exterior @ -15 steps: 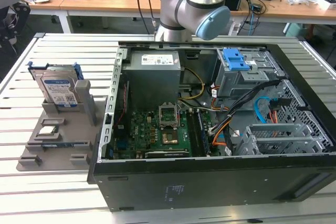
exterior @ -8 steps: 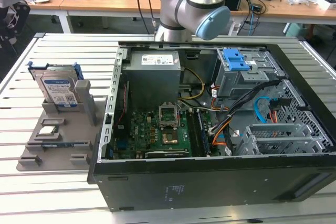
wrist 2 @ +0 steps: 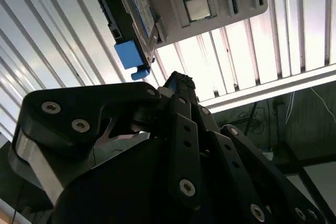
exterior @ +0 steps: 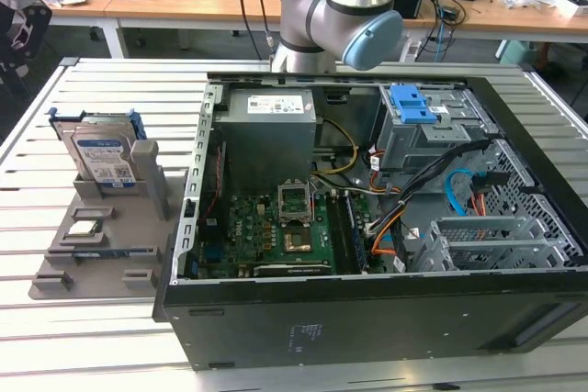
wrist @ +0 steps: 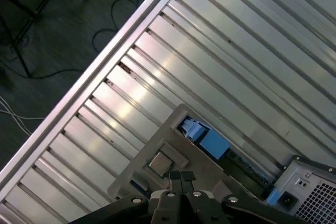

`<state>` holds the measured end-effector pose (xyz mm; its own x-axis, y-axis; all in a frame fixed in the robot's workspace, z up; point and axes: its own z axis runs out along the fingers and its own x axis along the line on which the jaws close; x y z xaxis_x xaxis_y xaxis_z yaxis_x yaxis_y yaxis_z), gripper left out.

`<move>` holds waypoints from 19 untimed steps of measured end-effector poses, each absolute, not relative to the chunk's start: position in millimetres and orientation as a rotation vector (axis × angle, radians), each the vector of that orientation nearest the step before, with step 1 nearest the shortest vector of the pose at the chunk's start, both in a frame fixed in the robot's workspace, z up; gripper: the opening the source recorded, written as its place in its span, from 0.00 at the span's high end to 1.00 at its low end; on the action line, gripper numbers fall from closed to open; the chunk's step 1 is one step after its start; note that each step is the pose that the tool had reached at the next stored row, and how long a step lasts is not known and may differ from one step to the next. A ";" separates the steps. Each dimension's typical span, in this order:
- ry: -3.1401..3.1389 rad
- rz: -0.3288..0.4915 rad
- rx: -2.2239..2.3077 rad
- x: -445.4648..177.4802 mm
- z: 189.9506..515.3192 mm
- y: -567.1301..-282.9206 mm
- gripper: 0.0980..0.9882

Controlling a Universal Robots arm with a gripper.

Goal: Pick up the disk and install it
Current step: 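Pick up the disk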

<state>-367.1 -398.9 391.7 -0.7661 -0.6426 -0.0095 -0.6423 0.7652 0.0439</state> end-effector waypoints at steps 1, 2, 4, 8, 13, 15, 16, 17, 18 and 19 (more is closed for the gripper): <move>-2.940 -0.070 1.087 -367.1 391.7 -398.9 0.99; -2.934 -0.070 1.102 -367.1 391.7 -398.9 0.99; -2.922 -0.070 1.132 -367.1 391.7 -398.8 0.99; -2.872 -0.069 1.249 -367.1 391.7 -398.9 0.99; -2.811 -0.068 1.376 -367.1 391.7 -398.9 0.99; -2.797 -0.068 1.404 -367.1 391.8 -398.9 0.99; -2.786 -0.068 1.425 -367.1 391.7 -398.9 0.99; -2.773 -0.068 1.449 -367.1 391.7 -398.9 0.99; -2.765 -0.068 1.464 -367.1 391.7 -398.8 0.99; -2.757 -0.068 1.479 -367.1 391.7 -398.9 0.99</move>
<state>-367.1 -398.9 391.7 -0.5529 -0.8332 -0.0095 -0.8327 0.5520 0.0439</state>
